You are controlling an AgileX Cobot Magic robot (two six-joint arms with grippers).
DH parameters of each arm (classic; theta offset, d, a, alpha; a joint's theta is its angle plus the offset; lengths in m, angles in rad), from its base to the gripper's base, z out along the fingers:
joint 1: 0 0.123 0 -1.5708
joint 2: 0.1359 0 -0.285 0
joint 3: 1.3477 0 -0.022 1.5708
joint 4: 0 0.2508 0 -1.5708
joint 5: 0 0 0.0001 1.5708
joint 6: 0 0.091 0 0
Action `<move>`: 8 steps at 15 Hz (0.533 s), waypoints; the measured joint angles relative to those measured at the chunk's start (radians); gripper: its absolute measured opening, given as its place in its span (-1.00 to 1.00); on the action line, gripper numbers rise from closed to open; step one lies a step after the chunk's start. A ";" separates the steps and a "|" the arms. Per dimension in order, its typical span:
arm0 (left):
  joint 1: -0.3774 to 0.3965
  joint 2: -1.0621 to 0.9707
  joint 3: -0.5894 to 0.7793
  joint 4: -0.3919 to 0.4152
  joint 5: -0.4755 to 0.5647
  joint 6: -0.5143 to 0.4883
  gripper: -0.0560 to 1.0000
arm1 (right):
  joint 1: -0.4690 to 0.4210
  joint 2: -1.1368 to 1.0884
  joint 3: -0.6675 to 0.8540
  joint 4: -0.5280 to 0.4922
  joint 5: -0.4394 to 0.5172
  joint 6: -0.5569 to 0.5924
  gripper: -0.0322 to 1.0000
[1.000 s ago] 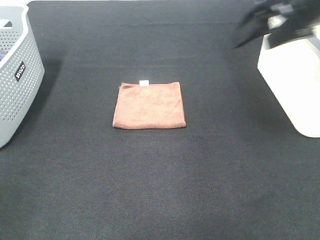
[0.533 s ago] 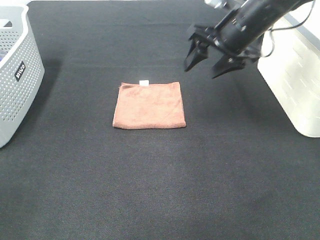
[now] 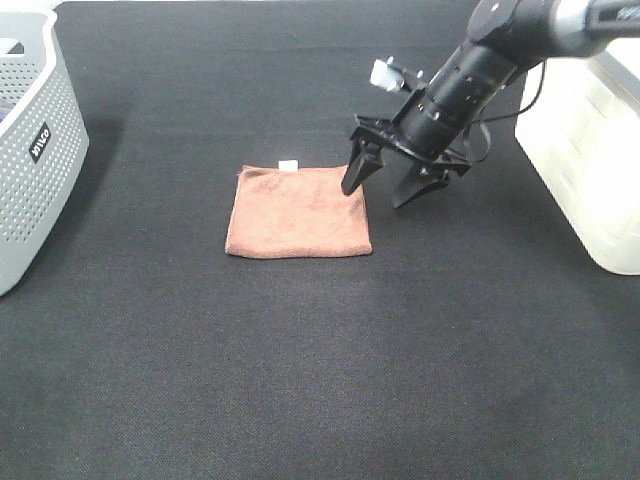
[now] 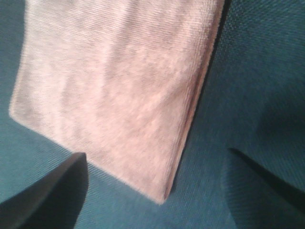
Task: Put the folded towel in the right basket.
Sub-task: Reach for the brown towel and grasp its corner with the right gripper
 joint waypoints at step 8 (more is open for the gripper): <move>0.000 0.000 0.000 0.000 0.000 0.000 0.77 | 0.000 0.087 -0.038 0.083 -0.001 -0.072 0.47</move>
